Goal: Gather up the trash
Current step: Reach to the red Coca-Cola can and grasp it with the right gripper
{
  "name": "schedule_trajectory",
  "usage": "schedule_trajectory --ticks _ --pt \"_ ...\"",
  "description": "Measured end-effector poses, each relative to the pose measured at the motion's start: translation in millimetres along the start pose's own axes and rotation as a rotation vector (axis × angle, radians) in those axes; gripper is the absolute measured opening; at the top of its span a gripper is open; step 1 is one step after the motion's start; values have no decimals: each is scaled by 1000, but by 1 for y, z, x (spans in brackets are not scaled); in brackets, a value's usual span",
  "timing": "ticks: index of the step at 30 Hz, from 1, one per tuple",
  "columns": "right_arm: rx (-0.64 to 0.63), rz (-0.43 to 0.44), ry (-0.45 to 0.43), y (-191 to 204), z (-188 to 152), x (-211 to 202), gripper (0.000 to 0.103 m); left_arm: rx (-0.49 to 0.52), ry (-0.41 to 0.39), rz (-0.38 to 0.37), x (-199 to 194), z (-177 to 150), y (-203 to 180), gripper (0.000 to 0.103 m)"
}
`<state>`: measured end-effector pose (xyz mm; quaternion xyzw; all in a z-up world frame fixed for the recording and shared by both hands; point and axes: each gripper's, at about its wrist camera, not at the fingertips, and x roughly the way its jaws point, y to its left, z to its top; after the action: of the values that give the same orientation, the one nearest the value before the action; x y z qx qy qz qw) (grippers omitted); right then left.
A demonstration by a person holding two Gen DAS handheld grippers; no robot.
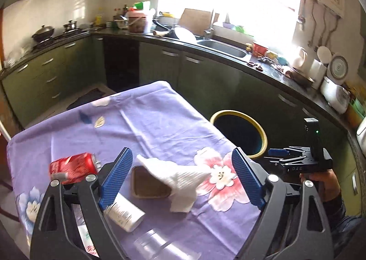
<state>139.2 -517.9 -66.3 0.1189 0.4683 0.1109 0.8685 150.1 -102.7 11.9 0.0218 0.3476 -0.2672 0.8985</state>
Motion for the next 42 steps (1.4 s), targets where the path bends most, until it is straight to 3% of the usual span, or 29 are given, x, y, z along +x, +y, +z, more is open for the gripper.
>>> schedule_trajectory --ticks 5,8,10,15,21,25,30,34,39,42 --pt "-175 67 47 67 23 18 65 -94 -37 120 -43 -29 52 85" --pt "-315 151 65 120 44 29 65 -138 -49 175 -67 -52 76 86" --pt "-416 208 66 153 62 39 73 -170 -60 206 -81 -67 89 87" --pt "-725 347 169 252 110 88 74 -263 -56 227 -99 -99 113 88" --pt "-1012 374 325 349 133 149 80 -304 -25 231 -102 -121 126 89" --pt "-1142 335 431 382 135 188 90 -313 -14 218 -99 -128 130 89" --pt "-1198 351 585 406 132 230 93 -326 1 194 -92 -132 136 89" --pt "-1248 324 651 413 125 253 93 -342 10 182 -89 -136 140 89" --pt "-1259 365 727 414 119 270 93 -361 16 186 -90 -139 147 89" --pt "-1232 377 762 411 118 280 85 -370 23 187 -89 -140 151 89"
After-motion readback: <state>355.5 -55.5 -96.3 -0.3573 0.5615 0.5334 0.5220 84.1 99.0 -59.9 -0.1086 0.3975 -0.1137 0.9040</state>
